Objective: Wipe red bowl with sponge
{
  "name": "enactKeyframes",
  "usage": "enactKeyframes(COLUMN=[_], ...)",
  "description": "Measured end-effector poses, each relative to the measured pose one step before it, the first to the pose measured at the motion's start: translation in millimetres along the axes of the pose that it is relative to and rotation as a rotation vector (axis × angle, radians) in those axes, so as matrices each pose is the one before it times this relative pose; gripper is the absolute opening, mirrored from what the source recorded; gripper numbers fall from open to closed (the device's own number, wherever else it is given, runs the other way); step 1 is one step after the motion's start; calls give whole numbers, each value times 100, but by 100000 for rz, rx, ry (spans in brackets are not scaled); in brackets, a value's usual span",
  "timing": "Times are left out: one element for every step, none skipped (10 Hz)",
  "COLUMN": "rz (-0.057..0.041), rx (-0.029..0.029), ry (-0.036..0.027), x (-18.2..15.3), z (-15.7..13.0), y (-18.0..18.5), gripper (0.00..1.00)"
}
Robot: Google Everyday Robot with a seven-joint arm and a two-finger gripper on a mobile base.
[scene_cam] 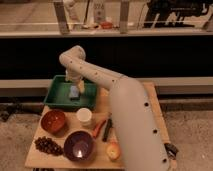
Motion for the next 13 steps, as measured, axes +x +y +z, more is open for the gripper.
enactKeyframes(rz=[398,640,574,575,374,383,502,301,88,-51,-37,33,81], rx=[-266,-100,-55,-249,-242,-115,196,-211,37,-58,-181,-113,40], ry=[-440,-1024,-763,-1168,-673,-416,-424,-333,-600,-459,-340,-120,-32], x=[386,267,422,198,116,170,403,339,126,33,181,246,213], z=[691,714,768,668,629,579,379,361,361,396,511,416,181], y=[64,102,-77,-143,30,56,-16,72,-102,-130,-39,49,21], gripper=[80,80,80,80,80,80,80,80,80,80,80,80,80])
